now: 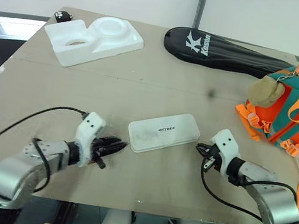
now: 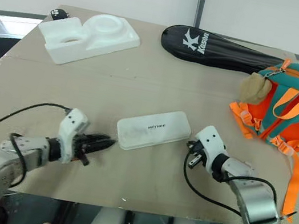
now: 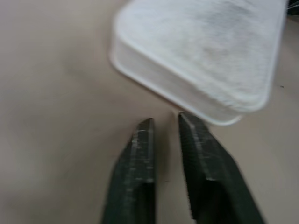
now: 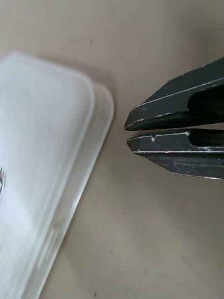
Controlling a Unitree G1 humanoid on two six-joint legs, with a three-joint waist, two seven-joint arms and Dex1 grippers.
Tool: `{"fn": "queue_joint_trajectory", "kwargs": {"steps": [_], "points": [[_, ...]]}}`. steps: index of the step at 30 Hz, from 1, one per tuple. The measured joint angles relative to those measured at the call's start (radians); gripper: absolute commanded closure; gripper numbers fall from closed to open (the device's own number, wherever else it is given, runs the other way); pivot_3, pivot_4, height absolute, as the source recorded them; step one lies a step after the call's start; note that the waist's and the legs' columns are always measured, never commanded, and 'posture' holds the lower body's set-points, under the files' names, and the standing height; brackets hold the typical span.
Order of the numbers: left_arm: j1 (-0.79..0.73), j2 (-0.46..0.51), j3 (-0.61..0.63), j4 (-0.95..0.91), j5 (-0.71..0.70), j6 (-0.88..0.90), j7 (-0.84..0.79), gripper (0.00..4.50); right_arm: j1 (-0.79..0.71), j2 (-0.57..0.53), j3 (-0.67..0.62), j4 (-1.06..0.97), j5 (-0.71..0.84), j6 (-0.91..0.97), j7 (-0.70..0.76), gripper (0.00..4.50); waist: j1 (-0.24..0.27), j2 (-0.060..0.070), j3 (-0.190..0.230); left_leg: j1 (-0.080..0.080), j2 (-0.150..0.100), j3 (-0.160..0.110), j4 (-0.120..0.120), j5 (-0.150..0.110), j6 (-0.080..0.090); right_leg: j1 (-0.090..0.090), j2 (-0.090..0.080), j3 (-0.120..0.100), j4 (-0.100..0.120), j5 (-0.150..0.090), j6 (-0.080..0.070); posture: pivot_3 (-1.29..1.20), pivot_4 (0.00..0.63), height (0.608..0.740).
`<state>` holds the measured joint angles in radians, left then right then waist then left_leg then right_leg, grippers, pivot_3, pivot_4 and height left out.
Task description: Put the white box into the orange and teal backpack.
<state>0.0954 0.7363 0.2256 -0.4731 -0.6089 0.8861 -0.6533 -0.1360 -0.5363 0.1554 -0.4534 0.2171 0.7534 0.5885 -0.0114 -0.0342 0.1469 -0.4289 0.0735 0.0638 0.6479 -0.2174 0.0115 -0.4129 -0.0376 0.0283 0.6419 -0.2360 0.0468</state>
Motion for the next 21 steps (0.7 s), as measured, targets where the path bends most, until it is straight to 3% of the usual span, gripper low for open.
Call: {"fn": "queue_joint_trajectory", "kwargs": {"steps": [3,4,5,8,11,17,21], "points": [[-0.009,0.059,0.115,0.074,-0.120,0.118,-0.064,0.61,-0.025,-0.038,-0.051,0.017,0.018,-0.011,0.024,4.50,-0.002,0.000,0.000,0.000,0.000,0.000,-0.001,0.000,0.000,-0.001,0.001,0.000,0.000,0.000,0.000,0.00,0.150,0.740],[-0.034,0.098,0.171,0.120,-0.211,0.234,-0.090,0.22,-0.057,-0.048,-0.061,0.044,0.020,-0.023,0.033,4.50,-0.004,0.000,0.001,0.000,0.001,-0.001,-0.001,0.000,0.000,-0.001,0.001,0.000,0.000,0.000,0.000,0.00,0.150,0.740],[-0.046,0.106,0.196,0.137,-0.245,0.276,-0.093,0.10,-0.067,-0.050,-0.067,0.050,0.019,-0.028,0.035,4.50,-0.003,0.001,0.001,0.000,0.000,-0.001,-0.001,0.000,0.000,-0.001,0.001,-0.001,0.000,0.000,0.000,0.00,0.150,0.740],[-0.162,0.091,0.264,0.232,-0.434,0.498,-0.083,0.10,-0.125,-0.049,-0.052,0.108,0.005,-0.066,0.038,4.50,0.001,0.001,0.001,0.000,0.000,-0.002,0.000,0.000,0.000,0.000,0.001,-0.001,0.001,0.000,0.001,0.00,0.150,0.740],[-0.274,0.039,0.281,0.320,-0.502,0.661,-0.008,0.10,-0.215,-0.046,-0.006,0.203,-0.048,-0.118,0.038,4.50,-0.001,0.000,0.001,0.000,0.000,-0.002,0.002,0.000,0.000,0.001,0.001,-0.001,0.001,0.000,0.001,0.00,0.150,0.740],[-0.373,-0.109,0.232,0.381,-0.516,0.721,0.209,0.10,-0.364,-0.036,0.126,0.422,-0.172,-0.193,0.061,4.50,0.004,0.001,0.000,-0.001,-0.001,-0.003,0.000,0.000,0.000,0.000,0.002,-0.001,0.001,0.002,0.004,0.00,0.150,0.740],[-0.407,-0.217,0.241,0.371,-0.537,0.716,0.324,0.10,-0.379,-0.007,0.185,0.449,-0.199,-0.219,0.112,4.50,0.010,0.004,-0.002,0.000,-0.001,-0.003,0.002,0.000,0.000,0.003,0.001,-0.001,0.001,0.003,0.004,0.00,0.150,0.740]]}}
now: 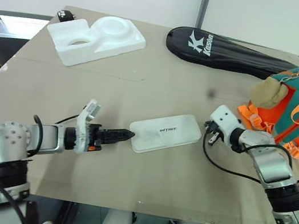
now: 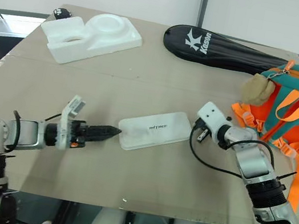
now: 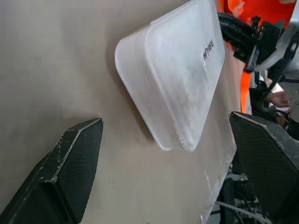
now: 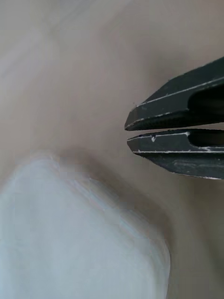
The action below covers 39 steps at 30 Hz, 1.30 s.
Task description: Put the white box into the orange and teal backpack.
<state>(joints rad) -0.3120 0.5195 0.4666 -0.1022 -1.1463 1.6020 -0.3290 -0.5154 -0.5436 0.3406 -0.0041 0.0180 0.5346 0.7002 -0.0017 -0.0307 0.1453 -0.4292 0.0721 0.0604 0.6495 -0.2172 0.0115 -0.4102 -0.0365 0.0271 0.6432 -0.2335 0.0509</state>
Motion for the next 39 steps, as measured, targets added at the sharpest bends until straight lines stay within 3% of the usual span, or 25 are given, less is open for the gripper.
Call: {"fn": "queue_joint_trajectory", "kwargs": {"steps": [7,11,16,18,21,22,24,26,29,32,36,39], "points": [[-0.010,-0.110,0.005,-0.026,-0.068,-0.014,0.163,0.10,0.003,0.091,0.038,-0.021,0.005,0.002,0.055,4.50,-0.001,-0.002,-0.003,0.002,0.000,0.000,0.001,0.000,0.000,0.002,0.000,0.000,0.000,0.000,0.000,0.00,0.150,0.740],[-0.005,-0.176,0.046,-0.021,-0.084,-0.012,0.228,1.18,0.028,0.083,0.017,-0.040,0.007,0.007,0.056,4.50,0.008,-0.002,-0.004,0.002,-0.001,0.000,0.001,0.000,0.000,0.002,0.000,0.000,0.000,-0.001,-0.001,0.00,0.150,0.740],[0.000,-0.217,0.072,-0.009,-0.180,-0.006,0.241,3.23,0.092,0.077,-0.036,-0.086,0.021,0.007,0.046,4.50,0.017,-0.002,-0.004,0.001,-0.001,-0.001,0.001,0.000,0.000,0.002,0.000,-0.001,0.000,-0.001,-0.002,0.00,0.150,0.740],[-0.001,-0.217,0.075,-0.007,-0.203,-0.008,0.255,3.42,0.136,0.078,-0.078,-0.134,0.053,0.009,0.041,4.50,0.016,-0.002,-0.004,0.001,-0.001,-0.001,0.001,0.000,0.000,0.002,0.000,-0.001,0.000,-0.001,-0.002,0.00,0.150,0.740],[0.001,-0.211,0.073,-0.003,-0.240,-0.024,0.280,3.42,0.187,0.117,-0.231,-0.246,0.184,0.081,0.017,3.66,0.015,-0.002,-0.003,0.001,-0.001,-0.001,0.002,0.000,0.000,0.002,0.000,-0.001,0.000,-0.001,-0.002,0.00,0.150,0.740],[0.004,-0.208,0.068,-0.004,-0.263,-0.032,0.293,3.42,0.211,0.110,-0.294,-0.322,0.234,0.108,0.013,3.03,0.017,-0.002,-0.004,0.000,-0.001,-0.002,0.002,0.000,0.000,0.002,0.000,-0.001,0.000,-0.001,-0.002,0.00,0.150,0.740],[0.005,-0.203,0.065,-0.002,-0.272,-0.038,0.298,3.42,0.232,0.099,-0.340,-0.371,0.274,0.134,0.009,2.49,0.016,-0.003,-0.004,0.000,-0.001,-0.002,0.001,0.000,0.000,0.002,0.000,-0.001,-0.001,-0.001,-0.003,0.00,0.150,0.740],[0.005,-0.179,0.043,-0.004,-0.294,-0.071,0.303,3.42,0.402,0.087,-0.563,-0.598,0.458,0.270,-0.012,1.56,0.033,-0.002,-0.003,-0.003,-0.001,-0.005,0.001,0.000,0.000,0.001,-0.001,-0.005,-0.001,-0.001,-0.002,0.00,0.150,0.740],[-0.032,-0.152,0.022,-0.002,-0.285,-0.128,0.302,3.42,0.511,0.058,-0.797,-0.755,0.607,0.408,-0.084,0.22,0.029,-0.002,-0.003,-0.002,-0.001,-0.005,-0.001,0.000,0.000,0.001,-0.001,-0.005,-0.001,-0.002,-0.004,0.00,0.150,0.740],[-0.101,-0.147,-0.036,0.017,-0.267,-0.174,0.282,3.42,0.589,0.068,-0.958,-0.851,0.692,0.486,-0.196,0.22,0.019,-0.002,-0.003,-0.002,-0.001,-0.005,0.000,0.000,0.000,0.001,-0.001,-0.004,-0.001,-0.003,-0.004,0.00,0.150,0.740],[-0.173,-0.141,-0.083,0.065,-0.246,-0.211,0.241,3.42,0.586,0.082,-1.120,-0.828,0.696,0.560,-0.372,0.22,0.009,-0.002,-0.003,0.000,-0.001,-0.002,0.002,0.000,0.000,0.001,0.000,-0.001,-0.001,-0.002,-0.004,0.00,0.150,0.740],[-0.187,-0.134,-0.111,0.094,-0.224,-0.223,0.212,3.42,0.515,0.074,-1.139,-0.759,0.684,0.596,-0.469,0.22,-0.002,-0.002,-0.003,0.000,-0.001,-0.002,0.001,0.000,0.000,0.001,0.000,0.000,-0.001,-0.002,-0.004,0.00,0.150,0.740]]}}
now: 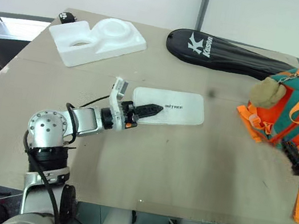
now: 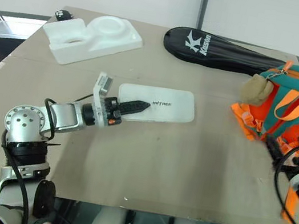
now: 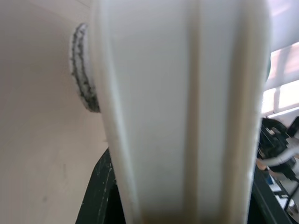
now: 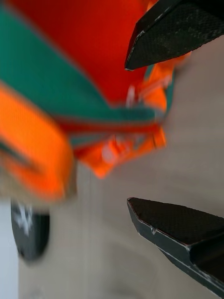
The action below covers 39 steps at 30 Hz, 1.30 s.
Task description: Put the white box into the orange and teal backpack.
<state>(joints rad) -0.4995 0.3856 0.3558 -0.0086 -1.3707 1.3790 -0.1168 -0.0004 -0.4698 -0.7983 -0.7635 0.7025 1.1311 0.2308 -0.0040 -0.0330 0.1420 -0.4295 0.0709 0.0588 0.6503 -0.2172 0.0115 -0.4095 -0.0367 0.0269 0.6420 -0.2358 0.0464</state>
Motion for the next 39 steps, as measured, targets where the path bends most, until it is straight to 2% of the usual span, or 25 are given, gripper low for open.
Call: {"fn": "queue_joint_trajectory", "kwargs": {"steps": [3,8,11,14,16,18,24,29,35,39], "points": [[-0.011,0.001,-0.021,0.024,0.031,-0.015,-0.018,3.42,-0.177,0.006,0.053,0.126,-0.007,-0.007,-0.068,0.22,-0.012,0.001,0.000,-0.001,0.000,0.000,-0.001,0.000,0.000,-0.002,0.001,0.002,0.000,0.000,0.001,0.00,0.150,0.740],[-0.007,0.006,-0.020,0.018,0.034,-0.032,-0.031,3.42,-0.297,0.005,0.196,0.278,-0.058,-0.064,-0.092,0.22,-0.005,0.001,0.001,-0.003,0.000,-0.001,-0.003,0.000,0.000,-0.003,0.002,0.000,0.000,0.002,0.004,0.00,0.150,0.740],[0.011,0.008,-0.013,-0.005,0.034,-0.043,-0.028,3.42,-0.361,0.004,0.242,0.365,-0.083,-0.122,-0.088,1.06,-0.006,0.001,0.001,-0.003,0.000,0.000,-0.003,0.000,0.000,-0.003,0.002,0.001,-0.002,0.002,0.005,0.00,0.150,0.740],[0.042,0.010,-0.010,-0.035,0.032,-0.056,-0.021,3.42,-0.382,-0.015,0.303,0.446,-0.147,-0.208,-0.075,2.39,-0.007,0.001,0.001,-0.003,0.000,0.001,-0.003,0.000,0.000,-0.003,0.001,0.001,-0.001,0.002,0.005,0.00,0.150,0.740],[0.062,0.009,-0.006,-0.053,0.030,-0.064,-0.006,3.42,-0.384,-0.041,0.346,0.484,-0.187,-0.272,-0.043,3.54,-0.007,0.001,0.001,-0.003,0.000,0.000,-0.003,0.000,0.000,-0.003,0.001,0.001,-0.001,0.002,0.005,0.00,0.150,0.740],[0.073,0.009,-0.003,-0.062,0.029,-0.080,-0.002,3.42,-0.390,-0.049,0.373,0.510,-0.203,-0.321,-0.011,4.35,-0.007,0.001,0.001,-0.002,0.000,0.000,-0.003,0.000,0.000,-0.003,0.002,0.001,-0.001,0.002,0.005,0.00,0.150,0.740],[0.095,0.006,-0.001,-0.101,0.068,-0.185,-0.012,3.42,-0.444,-0.066,0.449,0.591,-0.207,-0.423,0.145,4.45,-0.011,0.002,0.002,-0.002,0.000,0.001,-0.002,0.000,0.000,-0.003,0.002,0.002,0.000,0.002,0.005,0.00,0.150,0.740],[0.102,0.047,-0.008,-0.106,0.207,-0.324,-0.071,3.42,-0.561,-0.060,0.521,0.583,-0.082,-0.430,0.329,4.45,-0.013,0.004,0.003,-0.001,0.001,0.001,-0.004,0.000,0.000,-0.003,0.003,0.002,-0.001,0.002,0.004,0.00,0.150,0.740],[0.104,0.095,-0.006,-0.097,0.324,-0.430,-0.127,3.42,-0.679,-0.026,0.617,0.571,0.078,-0.348,0.460,4.45,-0.008,0.005,0.005,-0.004,0.001,0.002,-0.006,0.000,0.000,-0.005,0.002,0.002,-0.003,0.002,0.005,0.00,0.150,0.740],[0.119,0.144,0.012,-0.106,0.364,-0.468,-0.163,3.42,-0.691,-0.029,0.663,0.530,0.141,-0.308,0.519,4.45,-0.004,0.005,0.006,-0.004,0.002,0.002,-0.007,0.000,0.000,-0.005,0.002,0.001,-0.004,0.002,0.005,0.00,0.150,0.740]]}}
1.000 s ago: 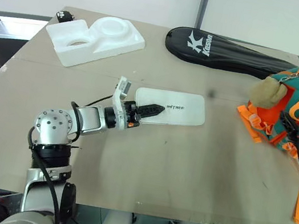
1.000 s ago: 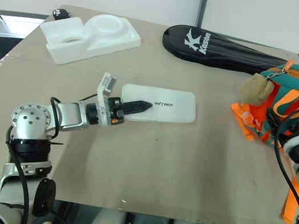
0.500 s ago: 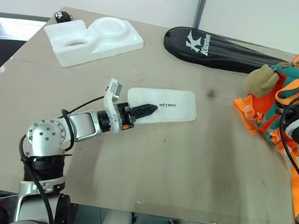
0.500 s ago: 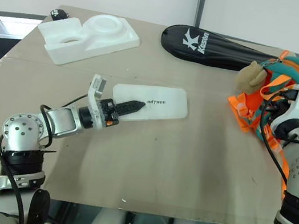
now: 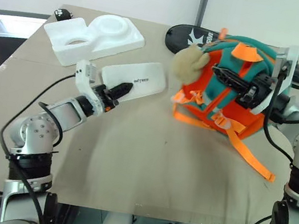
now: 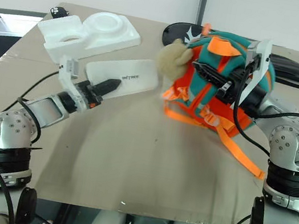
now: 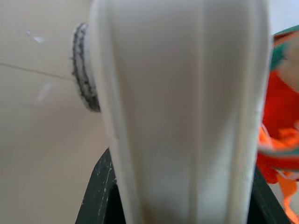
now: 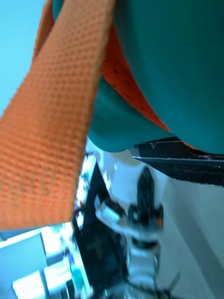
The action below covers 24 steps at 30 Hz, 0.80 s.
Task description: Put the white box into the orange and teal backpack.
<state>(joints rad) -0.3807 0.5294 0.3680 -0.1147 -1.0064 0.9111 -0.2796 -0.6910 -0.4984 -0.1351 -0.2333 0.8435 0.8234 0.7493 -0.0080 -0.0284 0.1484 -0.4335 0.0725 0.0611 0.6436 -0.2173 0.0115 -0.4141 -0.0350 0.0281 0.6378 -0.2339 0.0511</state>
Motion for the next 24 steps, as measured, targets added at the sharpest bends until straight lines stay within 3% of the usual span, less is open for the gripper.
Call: {"fn": "queue_joint_trajectory", "kwargs": {"steps": [3,9,13,16,24], "points": [[0.051,0.049,0.045,-0.047,0.020,-0.044,-0.055,3.42,0.007,-0.024,0.071,-0.039,-0.007,0.004,0.056,4.45,-0.003,0.000,0.001,0.000,0.000,0.000,0.000,0.000,0.000,0.000,0.000,0.000,0.000,0.000,0.000,0.00,0.150,0.740],[0.121,0.225,0.227,-0.127,-0.093,-0.082,-0.346,3.42,0.080,-0.077,0.160,-0.023,-0.090,-0.043,0.147,4.45,-0.002,-0.004,0.003,0.001,0.000,0.001,0.000,0.000,0.000,0.000,-0.001,-0.001,0.001,-0.001,-0.003,0.00,0.150,0.740],[0.124,0.274,0.184,-0.179,0.035,-0.237,-0.499,3.42,0.079,-0.095,0.154,-0.023,-0.078,-0.041,0.193,4.45,0.003,-0.003,0.003,0.003,0.000,0.001,0.001,0.000,0.000,0.001,-0.002,-0.001,0.001,-0.002,-0.004,0.00,0.150,0.740],[0.115,0.283,0.062,-0.178,0.154,-0.349,-0.607,3.42,0.079,-0.127,0.146,-0.022,-0.053,-0.029,0.235,4.45,0.006,-0.004,0.003,0.002,0.000,0.001,0.003,0.000,0.000,0.001,-0.002,-0.001,0.002,-0.002,-0.004,0.00,0.150,0.740],[0.057,0.288,-0.094,-0.126,0.307,-0.531,-0.783,3.42,0.049,-0.149,0.118,0.006,-0.032,0.003,0.246,4.45,0.005,-0.004,0.003,0.002,0.001,0.001,0.001,0.000,0.000,0.000,0.000,0.000,0.002,0.000,-0.001,0.00,0.150,0.740]]}}
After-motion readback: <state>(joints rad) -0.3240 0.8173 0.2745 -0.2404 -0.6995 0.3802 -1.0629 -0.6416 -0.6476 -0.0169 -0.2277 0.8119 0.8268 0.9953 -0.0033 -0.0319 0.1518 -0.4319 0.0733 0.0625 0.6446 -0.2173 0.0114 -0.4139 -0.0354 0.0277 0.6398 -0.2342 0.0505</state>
